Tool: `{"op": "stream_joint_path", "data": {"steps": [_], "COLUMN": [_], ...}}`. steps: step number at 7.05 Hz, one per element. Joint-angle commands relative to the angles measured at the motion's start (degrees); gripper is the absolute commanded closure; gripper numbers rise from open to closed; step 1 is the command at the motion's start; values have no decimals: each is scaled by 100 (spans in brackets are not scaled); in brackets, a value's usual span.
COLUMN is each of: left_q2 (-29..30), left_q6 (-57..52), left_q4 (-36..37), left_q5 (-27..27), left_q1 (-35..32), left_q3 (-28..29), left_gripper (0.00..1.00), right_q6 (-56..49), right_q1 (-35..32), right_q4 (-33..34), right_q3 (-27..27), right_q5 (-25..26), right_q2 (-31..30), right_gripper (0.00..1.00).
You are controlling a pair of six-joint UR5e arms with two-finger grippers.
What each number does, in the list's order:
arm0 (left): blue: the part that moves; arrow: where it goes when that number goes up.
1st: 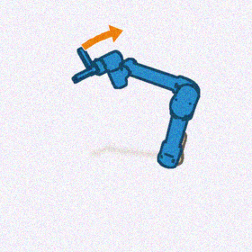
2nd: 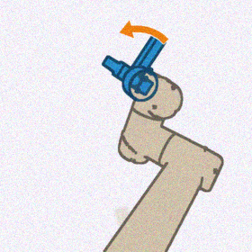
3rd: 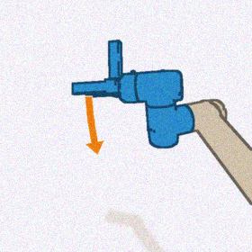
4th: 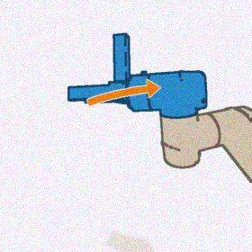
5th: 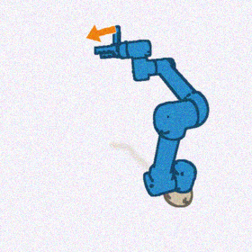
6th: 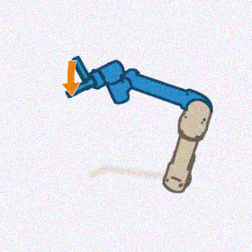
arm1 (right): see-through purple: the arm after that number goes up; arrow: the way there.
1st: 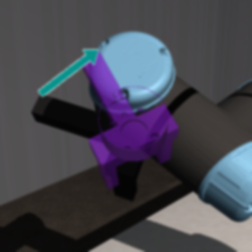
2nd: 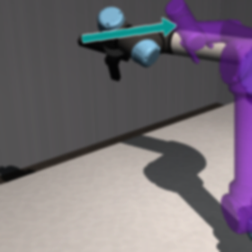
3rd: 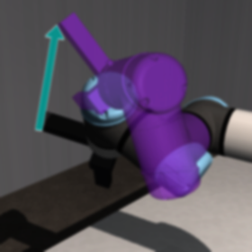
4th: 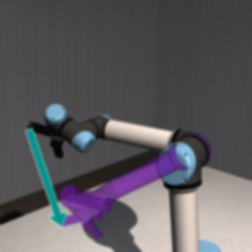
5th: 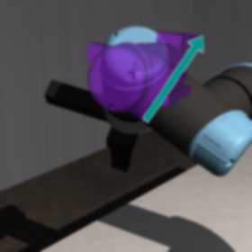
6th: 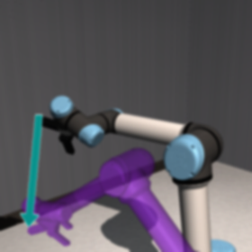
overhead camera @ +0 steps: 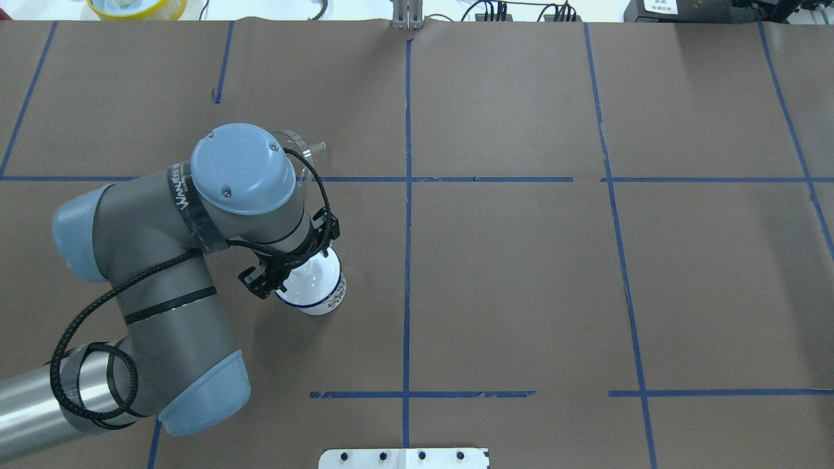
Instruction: Remove funnel from cup
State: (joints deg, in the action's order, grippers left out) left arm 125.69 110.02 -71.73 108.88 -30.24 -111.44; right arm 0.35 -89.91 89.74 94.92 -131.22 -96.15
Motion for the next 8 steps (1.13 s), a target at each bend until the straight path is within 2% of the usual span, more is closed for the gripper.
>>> {"op": "stream_joint_path", "data": {"steps": [1, 2, 3, 4, 7, 8], "left_q2": [-131, -497, -945, -1263, -2431, -2731], "left_q6": [-1194, -2255, -3640, -4872, -7994, -9214], "left_q4": [36, 19, -7, 1, 10, -25], "left_q5": [54, 229, 1005, 1535, 1900, 2066], "left_q1": [-348, -1047, -1846, -2759, -4398, -5047], "left_q3": [-288, -403, -404, -404, -343, -152], "left_gripper": [0, 0, 0, 0, 0, 0], "right_q6": [0, 0, 0, 0, 0, 0], "right_q1": [0, 0, 0, 0, 0, 0], "right_q4": [0, 0, 0, 0, 0, 0], "right_q3": [0, -8, 0, 0, -8, 0], "right_q5": [0, 0, 0, 0, 0, 0], "right_q2": [0, 0, 0, 0, 0, 0], "right_gripper": [0, 0, 0, 0, 0, 0]}}
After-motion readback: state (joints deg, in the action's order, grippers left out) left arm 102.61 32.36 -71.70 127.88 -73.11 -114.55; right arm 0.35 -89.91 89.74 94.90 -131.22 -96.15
